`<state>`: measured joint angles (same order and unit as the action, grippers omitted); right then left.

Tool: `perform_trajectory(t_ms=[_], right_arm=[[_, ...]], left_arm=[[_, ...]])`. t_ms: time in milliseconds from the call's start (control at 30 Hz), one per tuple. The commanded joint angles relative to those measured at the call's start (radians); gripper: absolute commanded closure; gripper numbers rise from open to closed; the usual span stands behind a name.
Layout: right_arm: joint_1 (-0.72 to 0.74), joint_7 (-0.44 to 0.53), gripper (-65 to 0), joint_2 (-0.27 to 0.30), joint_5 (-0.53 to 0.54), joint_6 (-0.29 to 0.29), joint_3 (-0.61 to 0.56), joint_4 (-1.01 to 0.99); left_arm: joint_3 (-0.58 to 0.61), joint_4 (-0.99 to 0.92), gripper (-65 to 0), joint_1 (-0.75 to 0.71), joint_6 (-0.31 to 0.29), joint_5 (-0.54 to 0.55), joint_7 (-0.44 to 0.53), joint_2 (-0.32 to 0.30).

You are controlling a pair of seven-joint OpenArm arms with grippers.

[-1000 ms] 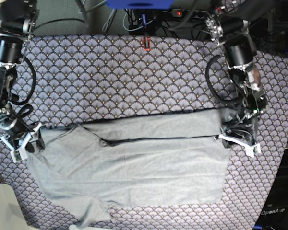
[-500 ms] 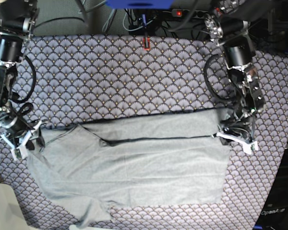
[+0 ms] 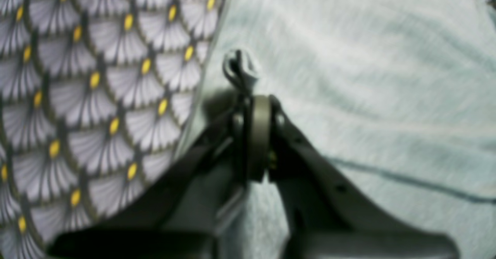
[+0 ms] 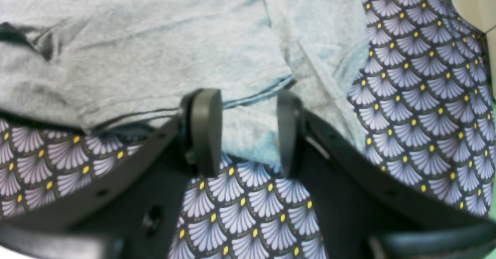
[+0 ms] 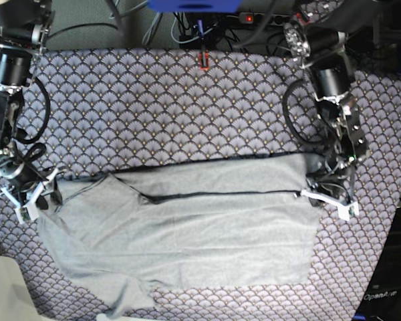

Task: Fold the T-shirt properly
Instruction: 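Open both grippers and raise them off the folded shirt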

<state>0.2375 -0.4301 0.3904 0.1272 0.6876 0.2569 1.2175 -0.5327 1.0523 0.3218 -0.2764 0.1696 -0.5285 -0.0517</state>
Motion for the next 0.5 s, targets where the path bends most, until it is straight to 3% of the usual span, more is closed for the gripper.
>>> perform_trajectory(t_ms=[0,467], right_arm=[[0.023,0.024,-24.8,0.018,0.012,0.011,0.006,0.018],[0.023,0.023,-24.8,0.022,0.012,0.011,0.005,0.020]], left_arm=[[0.003,0.019,0.0,0.029,-0.007,0.014,0.024,-0.004],[0.012,0.016,0.0,0.149,-0.007,0.011,0.028,-0.006]])
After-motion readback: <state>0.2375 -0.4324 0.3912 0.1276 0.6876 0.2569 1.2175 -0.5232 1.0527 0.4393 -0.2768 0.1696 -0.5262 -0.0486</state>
